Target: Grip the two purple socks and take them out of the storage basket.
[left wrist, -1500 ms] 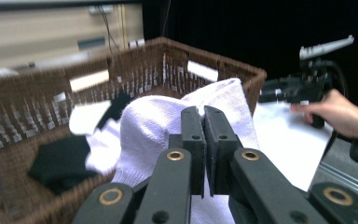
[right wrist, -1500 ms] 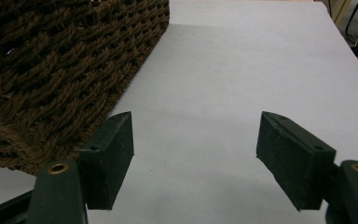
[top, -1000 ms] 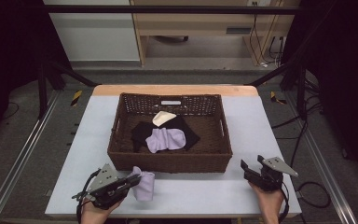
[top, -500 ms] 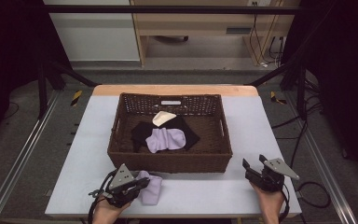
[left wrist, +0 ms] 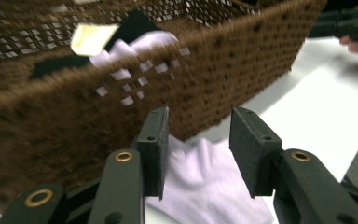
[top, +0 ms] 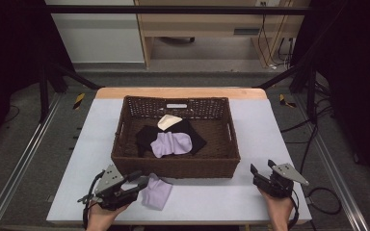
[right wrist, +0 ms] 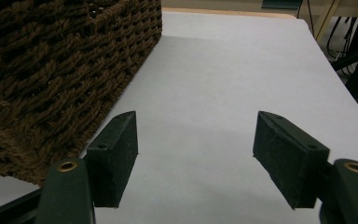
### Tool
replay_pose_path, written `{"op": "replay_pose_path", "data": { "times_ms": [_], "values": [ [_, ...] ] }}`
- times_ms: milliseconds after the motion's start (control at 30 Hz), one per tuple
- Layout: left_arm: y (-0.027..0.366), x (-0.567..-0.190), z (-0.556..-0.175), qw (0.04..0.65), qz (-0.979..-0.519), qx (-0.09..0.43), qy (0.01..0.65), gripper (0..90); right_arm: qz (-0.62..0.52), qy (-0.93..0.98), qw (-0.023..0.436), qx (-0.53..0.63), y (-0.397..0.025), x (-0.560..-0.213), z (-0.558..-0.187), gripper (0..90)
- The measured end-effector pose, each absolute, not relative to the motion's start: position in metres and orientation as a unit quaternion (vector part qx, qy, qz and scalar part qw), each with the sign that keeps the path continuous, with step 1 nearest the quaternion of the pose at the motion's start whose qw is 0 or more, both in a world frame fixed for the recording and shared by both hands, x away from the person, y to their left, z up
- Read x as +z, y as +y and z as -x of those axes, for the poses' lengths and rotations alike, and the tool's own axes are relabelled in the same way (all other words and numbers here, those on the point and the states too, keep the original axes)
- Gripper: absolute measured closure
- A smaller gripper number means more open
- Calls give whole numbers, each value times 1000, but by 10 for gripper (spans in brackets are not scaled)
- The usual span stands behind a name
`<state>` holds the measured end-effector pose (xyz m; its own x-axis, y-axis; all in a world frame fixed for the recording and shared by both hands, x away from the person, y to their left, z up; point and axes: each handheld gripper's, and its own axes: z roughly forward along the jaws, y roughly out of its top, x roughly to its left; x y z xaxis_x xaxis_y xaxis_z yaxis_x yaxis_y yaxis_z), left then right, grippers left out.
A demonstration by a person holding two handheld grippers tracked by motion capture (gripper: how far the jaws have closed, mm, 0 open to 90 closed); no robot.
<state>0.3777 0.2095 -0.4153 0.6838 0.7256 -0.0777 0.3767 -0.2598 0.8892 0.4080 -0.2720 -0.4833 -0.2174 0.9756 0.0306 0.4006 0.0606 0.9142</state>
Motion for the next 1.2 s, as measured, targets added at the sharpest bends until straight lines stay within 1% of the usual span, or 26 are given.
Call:
{"op": "replay_pose_path", "data": {
  "times_ms": [267, 567, 867, 1200],
  "values": [
    [213, -382, -388, 517, -753, 210, 349, 560, -529, 650, 332, 433, -272, -484, -408, 312],
    [204, -344, -417, 523, -742, 238, 344, 550, -531, 649, 332, 432, -272, -484, -408, 333],
    [184, -329, -456, 515, -741, 251, 351, 550, -531, 651, 331, 431, -272, -484, -408, 339],
    [162, -327, -495, 496, -744, 261, 365, 556, -530, 652, 330, 430, -271, -484, -409, 339]
  ]
}}
